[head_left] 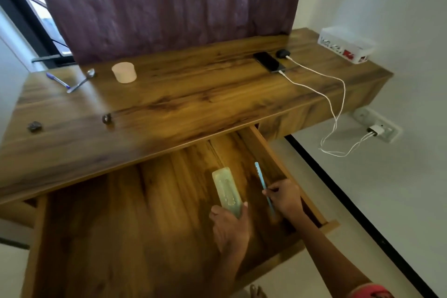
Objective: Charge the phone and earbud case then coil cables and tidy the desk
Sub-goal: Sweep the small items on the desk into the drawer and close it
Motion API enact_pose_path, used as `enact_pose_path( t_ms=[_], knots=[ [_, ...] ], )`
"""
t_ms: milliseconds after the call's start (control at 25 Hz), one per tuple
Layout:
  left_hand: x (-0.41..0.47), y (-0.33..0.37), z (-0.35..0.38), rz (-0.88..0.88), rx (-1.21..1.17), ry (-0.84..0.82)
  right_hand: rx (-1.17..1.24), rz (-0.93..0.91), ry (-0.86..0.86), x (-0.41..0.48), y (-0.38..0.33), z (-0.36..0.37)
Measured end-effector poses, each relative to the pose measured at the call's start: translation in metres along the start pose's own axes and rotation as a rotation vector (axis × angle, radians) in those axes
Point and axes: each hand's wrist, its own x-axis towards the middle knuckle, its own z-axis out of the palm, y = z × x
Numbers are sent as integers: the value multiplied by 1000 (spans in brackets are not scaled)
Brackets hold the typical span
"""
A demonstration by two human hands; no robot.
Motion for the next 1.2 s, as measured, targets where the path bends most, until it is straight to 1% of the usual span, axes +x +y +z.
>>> enact_pose_path(
  t_ms=[120, 360, 440, 560, 800, 960, 1080, 1200],
  knots=[
    [-4, -3, 29, -57, 53, 40, -119, -10, -58, 10, 20, 6],
    [-6, 1, 59, -29, 218, 105, -263, -76, -165, 20, 36, 20],
    [-6, 2, 63, -18, 319, 120, -327, -107, -169, 21, 40, 22],
    [-4, -1, 67, -47, 367, 118, -381, -161, -158, 20, 40, 23],
    [-4, -6, 64, -66, 346, 131, -330, -196, -135, 18, 42, 22],
    [-8, -9, 59, 19, 288, 191, -297, -287, -75, 12, 39, 20],
    [-5, -13, 44, 73, 263, 241, -209, -384, -10, 13, 19, 16],
    [13, -15, 6, 78, 212, 307, -152, -449, 31, 14, -24, 20]
  ],
)
